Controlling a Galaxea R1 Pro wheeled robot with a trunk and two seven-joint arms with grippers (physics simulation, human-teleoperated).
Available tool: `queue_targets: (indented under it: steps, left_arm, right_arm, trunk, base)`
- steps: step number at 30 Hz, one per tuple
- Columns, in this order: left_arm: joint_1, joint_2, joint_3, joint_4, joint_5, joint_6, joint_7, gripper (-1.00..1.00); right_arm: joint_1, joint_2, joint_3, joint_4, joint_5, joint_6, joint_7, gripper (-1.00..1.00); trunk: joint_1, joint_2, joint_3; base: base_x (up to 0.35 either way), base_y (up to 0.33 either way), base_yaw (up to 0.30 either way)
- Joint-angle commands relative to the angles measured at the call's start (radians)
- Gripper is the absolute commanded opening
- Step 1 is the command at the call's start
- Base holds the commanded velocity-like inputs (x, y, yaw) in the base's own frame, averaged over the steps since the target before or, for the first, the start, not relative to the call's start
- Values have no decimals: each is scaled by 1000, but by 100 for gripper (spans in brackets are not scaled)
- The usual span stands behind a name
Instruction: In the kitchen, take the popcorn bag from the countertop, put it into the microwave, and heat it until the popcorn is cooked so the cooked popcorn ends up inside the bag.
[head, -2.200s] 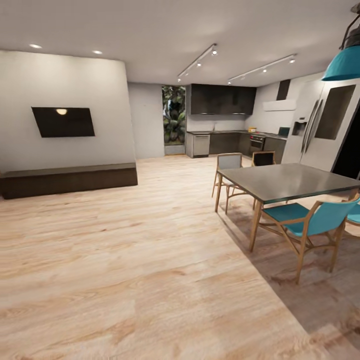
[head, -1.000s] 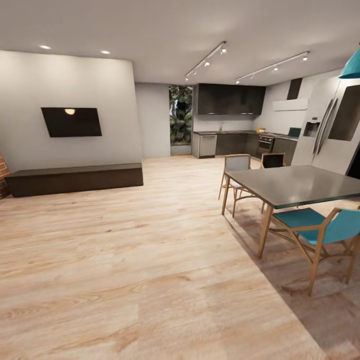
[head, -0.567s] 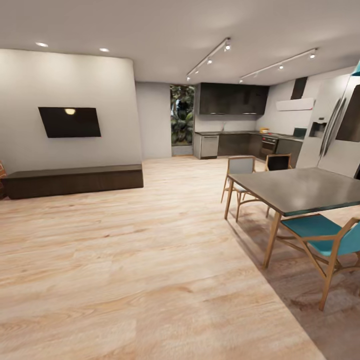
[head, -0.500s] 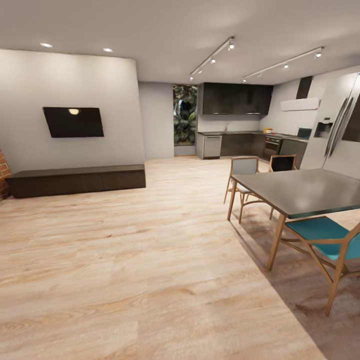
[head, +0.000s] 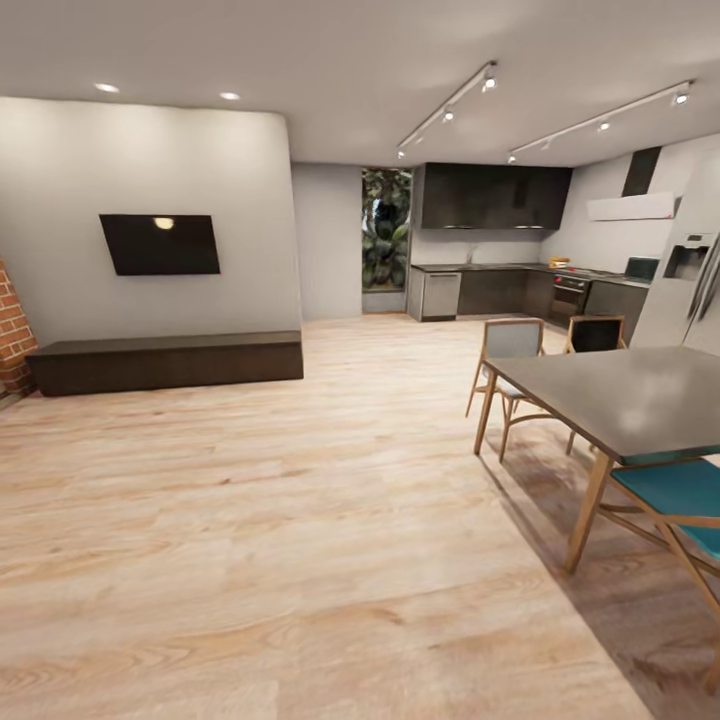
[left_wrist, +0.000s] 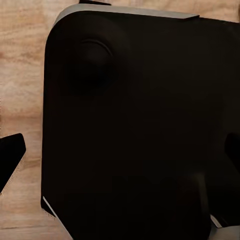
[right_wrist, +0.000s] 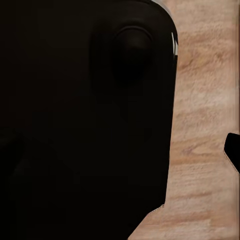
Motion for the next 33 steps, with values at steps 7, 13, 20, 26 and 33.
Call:
queue_targets:
  steps: [7, 13, 20, 26, 33]
  left_arm:
    - [0, 0, 0, -1, 12, 8, 4, 100]
    - [0, -1, 0, -1, 39, 2, 8, 100]
    - [0, -1, 1, -1, 53, -1, 9, 100]
    - [0, -1, 1, -1, 54, -1, 9, 100]
    - [0, -1, 1, 0, 54, -1, 9, 100]
  right_arm:
    - [0, 0, 0, 1, -1, -3, -1, 100]
    - [0, 0, 0, 1, -2, -3, -1, 100]
    - [0, 0, 0, 1, -1, -6, -1, 100]
    - [0, 0, -1, 1, -4, -7, -1, 100]
    - [0, 0, 0, 1, -3, -5, -1, 100]
  trunk:
    - [1, 0, -1]
    - [1, 0, -1]
    - [1, 0, -1]
    - [1, 0, -1]
    - [1, 0, -1]
  base:
    - [324, 0, 0]
    - [324, 0, 0]
    - [324, 0, 0]
    - [324, 0, 0]
    - [324, 0, 0]
